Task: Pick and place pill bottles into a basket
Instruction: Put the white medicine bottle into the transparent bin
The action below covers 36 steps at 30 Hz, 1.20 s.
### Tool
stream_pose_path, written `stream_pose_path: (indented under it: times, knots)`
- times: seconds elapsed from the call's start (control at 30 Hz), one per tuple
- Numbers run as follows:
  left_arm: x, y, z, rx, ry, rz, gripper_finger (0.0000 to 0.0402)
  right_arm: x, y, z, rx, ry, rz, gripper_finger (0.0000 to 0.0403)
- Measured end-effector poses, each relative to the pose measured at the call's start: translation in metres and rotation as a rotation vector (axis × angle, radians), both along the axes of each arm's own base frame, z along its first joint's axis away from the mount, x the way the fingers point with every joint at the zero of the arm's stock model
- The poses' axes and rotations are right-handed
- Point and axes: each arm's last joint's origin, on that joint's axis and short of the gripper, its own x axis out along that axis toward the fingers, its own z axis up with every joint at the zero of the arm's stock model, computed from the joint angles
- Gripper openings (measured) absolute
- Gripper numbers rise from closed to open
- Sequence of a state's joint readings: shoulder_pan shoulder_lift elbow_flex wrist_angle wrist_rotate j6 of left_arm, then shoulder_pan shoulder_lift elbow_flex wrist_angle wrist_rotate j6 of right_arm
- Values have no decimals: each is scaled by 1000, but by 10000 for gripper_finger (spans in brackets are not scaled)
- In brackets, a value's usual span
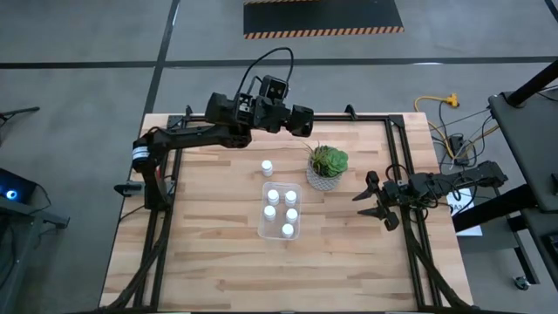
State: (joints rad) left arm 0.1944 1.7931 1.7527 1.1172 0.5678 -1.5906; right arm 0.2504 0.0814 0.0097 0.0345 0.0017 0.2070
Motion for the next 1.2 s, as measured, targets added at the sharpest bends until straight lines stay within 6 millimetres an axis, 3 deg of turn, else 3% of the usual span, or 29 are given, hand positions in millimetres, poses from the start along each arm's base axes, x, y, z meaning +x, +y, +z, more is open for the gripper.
stream_pose_path:
  times: [0.27,0.57,0.9,1.07,1.2]
  knots:
    - [2,-1,-2,69,27,-12,183,0,0,0,0,0,0,201]
    - [21,0,-20,224,288,-11,183,0,0,0,1,0,0,201]
    - [37,2,-64,375,672,-7,183,0,0,0,0,0,0,201]
    - [30,1,-85,470,865,14,183,0,0,0,0,0,0,201]
    - [15,3,-100,546,1072,141,183,0,0,0,0,0,0,201]
